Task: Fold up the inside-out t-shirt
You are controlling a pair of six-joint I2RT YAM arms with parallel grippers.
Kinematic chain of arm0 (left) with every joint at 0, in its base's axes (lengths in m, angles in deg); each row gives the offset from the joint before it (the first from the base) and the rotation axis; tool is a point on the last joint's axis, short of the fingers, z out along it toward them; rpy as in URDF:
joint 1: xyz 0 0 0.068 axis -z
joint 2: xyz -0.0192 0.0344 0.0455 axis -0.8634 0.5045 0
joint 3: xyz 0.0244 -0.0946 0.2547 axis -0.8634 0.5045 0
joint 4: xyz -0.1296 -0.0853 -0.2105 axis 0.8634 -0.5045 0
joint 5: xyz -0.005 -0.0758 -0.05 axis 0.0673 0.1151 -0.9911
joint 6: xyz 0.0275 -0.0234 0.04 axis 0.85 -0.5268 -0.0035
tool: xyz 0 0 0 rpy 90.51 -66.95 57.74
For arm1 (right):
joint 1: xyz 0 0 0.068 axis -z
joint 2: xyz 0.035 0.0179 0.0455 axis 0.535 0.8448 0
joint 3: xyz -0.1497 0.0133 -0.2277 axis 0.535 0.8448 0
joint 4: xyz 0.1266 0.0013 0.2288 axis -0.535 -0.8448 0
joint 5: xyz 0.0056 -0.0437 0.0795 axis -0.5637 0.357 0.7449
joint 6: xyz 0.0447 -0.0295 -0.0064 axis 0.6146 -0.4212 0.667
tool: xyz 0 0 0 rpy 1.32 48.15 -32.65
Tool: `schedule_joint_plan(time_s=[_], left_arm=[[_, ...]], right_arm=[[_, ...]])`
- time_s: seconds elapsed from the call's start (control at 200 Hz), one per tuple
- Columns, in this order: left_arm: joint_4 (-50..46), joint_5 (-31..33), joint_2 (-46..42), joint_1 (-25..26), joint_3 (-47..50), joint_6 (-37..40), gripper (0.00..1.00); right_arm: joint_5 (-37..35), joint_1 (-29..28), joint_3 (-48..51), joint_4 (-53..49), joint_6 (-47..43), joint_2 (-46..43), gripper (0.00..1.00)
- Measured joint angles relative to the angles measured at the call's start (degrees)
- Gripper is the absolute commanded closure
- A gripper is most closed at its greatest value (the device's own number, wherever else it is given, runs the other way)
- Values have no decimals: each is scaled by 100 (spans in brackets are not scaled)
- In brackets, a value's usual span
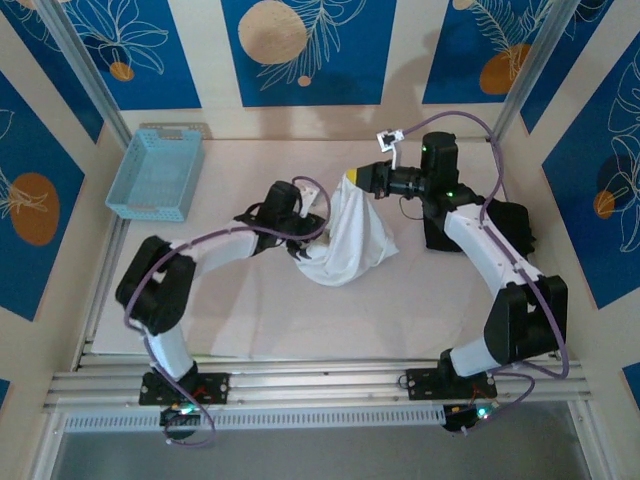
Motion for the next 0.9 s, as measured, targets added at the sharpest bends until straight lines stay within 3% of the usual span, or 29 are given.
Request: schedule_joint_plan(time_s=[0.045, 0.08, 0.3, 0.56, 0.68, 0.805, 0.9], left_arm=[[33, -101, 157, -20, -136, -24, 94], [79, -197, 221, -52, -179, -68, 100], [295, -914, -238, -946, -138, -796, 100], [1069, -1818, -2721, -2352, 570, -1912, 100], [903, -1786, -3195, -2483, 706, -1923, 100], [352, -1342, -2852, -2479, 822, -1768, 100], [-20, -920, -2321, -2481, 1132, -1644, 73]], right_arm=[[0, 55, 0, 0, 9, -57, 100], [2, 107, 0, 7, 39, -109, 100], [50, 507, -205, 199, 533, -595, 100], [-455, 697, -745, 149, 713, -1534, 100], [-533, 651, -684, 219, 745, -1547, 100], [-483, 380, -437, 358, 820, -1174, 100], [-428, 57, -297, 354, 815, -741, 100]])
